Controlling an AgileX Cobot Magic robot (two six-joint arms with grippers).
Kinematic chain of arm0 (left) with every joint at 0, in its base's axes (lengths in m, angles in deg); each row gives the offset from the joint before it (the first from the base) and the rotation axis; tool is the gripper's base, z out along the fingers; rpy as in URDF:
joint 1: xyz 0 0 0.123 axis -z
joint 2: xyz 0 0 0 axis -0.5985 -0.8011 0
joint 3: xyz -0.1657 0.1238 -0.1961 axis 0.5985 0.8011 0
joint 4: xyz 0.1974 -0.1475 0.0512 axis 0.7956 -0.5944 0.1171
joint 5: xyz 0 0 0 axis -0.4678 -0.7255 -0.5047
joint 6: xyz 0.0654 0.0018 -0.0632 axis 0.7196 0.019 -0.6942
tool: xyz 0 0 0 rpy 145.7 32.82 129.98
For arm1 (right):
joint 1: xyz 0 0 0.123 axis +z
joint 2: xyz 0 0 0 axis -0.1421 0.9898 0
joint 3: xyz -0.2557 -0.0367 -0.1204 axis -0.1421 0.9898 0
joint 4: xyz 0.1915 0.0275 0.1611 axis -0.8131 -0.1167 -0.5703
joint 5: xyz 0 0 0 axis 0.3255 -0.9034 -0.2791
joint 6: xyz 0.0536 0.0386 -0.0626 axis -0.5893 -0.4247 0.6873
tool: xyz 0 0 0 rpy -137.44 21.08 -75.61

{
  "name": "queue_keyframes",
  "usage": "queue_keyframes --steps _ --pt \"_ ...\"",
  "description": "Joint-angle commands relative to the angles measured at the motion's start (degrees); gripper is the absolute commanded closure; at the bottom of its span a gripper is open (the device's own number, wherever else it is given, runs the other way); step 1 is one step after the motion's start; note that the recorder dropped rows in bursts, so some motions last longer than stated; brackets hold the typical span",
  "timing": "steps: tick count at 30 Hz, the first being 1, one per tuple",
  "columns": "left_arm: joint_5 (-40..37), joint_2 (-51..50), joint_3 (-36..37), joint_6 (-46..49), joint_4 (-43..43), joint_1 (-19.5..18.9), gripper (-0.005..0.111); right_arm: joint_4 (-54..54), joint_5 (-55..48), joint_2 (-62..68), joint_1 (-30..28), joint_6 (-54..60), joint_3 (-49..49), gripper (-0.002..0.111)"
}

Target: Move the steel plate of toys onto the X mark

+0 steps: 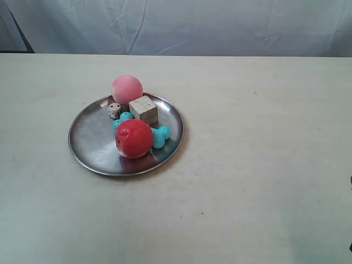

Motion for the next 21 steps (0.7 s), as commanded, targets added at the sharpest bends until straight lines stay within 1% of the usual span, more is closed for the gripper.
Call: queue_keyframes --steps 1,3,6,9,11,13,17,21 --pt "3.70 10.33 7.28 0.05 -3.23 -0.37 0.106 -0.12 0.78 -0.38 -0.22 0.09 0.24 0.108" --pt "4.15 15.00 10.68 0.05 -4.65 -2.28 0.106 -0.12 0.78 -0.38 -0.22 0.09 0.24 0.108" --pt "4.64 20.77 15.34 0.20 -7.15 -7.14 0.106 -0.12 0.78 -0.38 -0.22 0.09 0.24 0.108" --pt "7.03 25.12 19.42 3.30 -9.67 -11.59 0.106 -0.12 0.78 -0.38 -0.22 0.09 0.24 0.108" --pt "8.73 27.75 21.70 4.74 -10.49 -13.50 0.106 -0.12 0.78 -0.38 -0.22 0.09 0.24 0.108" --pt "9.46 30.46 23.58 4.72 -10.61 -14.43 0.106 -0.22 0.80 -0.38 -0.22 0.09 0.24 0.108" --pt "9.46 34.61 27.75 4.72 -10.61 -14.44 0.106 -0.22 0.80 -0.38 -0.22 0.09 0.24 0.108" --pt "11.05 36.78 31.80 4.42 -11.27 -14.44 0.106 -0.25 0.65 -0.38 -0.22 0.09 0.24 0.108"
